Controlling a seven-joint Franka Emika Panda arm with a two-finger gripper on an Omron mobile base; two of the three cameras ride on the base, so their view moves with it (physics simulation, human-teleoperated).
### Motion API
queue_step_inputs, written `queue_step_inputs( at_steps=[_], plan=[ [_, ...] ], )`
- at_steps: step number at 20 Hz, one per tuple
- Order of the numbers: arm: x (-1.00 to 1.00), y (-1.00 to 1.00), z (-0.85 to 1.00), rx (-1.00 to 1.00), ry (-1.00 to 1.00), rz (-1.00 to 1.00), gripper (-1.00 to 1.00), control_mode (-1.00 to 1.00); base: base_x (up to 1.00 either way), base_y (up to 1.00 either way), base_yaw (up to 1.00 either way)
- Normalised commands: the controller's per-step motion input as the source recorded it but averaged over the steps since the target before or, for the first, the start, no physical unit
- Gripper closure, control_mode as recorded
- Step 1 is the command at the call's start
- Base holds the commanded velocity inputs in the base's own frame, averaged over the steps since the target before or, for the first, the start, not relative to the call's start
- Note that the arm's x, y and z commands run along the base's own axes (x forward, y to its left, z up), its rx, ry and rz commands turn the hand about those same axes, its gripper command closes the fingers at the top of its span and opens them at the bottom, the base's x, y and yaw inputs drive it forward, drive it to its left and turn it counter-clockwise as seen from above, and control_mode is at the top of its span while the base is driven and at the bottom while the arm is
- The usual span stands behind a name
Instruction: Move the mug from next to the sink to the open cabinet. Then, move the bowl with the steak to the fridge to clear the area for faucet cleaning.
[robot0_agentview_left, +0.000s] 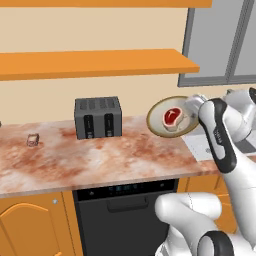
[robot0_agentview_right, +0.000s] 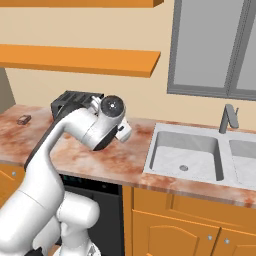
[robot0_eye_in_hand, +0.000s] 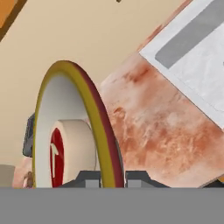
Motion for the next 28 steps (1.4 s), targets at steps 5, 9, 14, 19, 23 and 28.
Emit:
queue_step_inputs(
  at_steps=[5, 9, 14, 19, 23, 28],
  plan=[
    [-0.43, -0.05, 0.16, 0.39, -0.08, -0.14, 1.0, -1.0, 0.0, 0.0, 0.0],
    [-0.09, -0.01, 0.0, 0.09, 0.0, -0.03, 1.0, -1.0, 0.0, 0.0, 0.0],
    [-0.04, 0.0, 0.0, 0.0, 0.0, -0.01, 1.0, -1.0, 0.0, 0.0, 0.0],
    [-0.07, 0.0, 0.0, 0.01, 0.0, -0.04, 1.0, 1.0, -0.75, 0.0, -0.47],
    [0.0, 0.0, 0.0, 0.0, 0.0, 0.0, 1.0, 1.0, -0.77, 0.03, -0.86],
    [0.0, 0.0, 0.0, 0.0, 0.0, 0.0, 1.0, 1.0, -0.49, 0.13, -0.98]
  ],
)
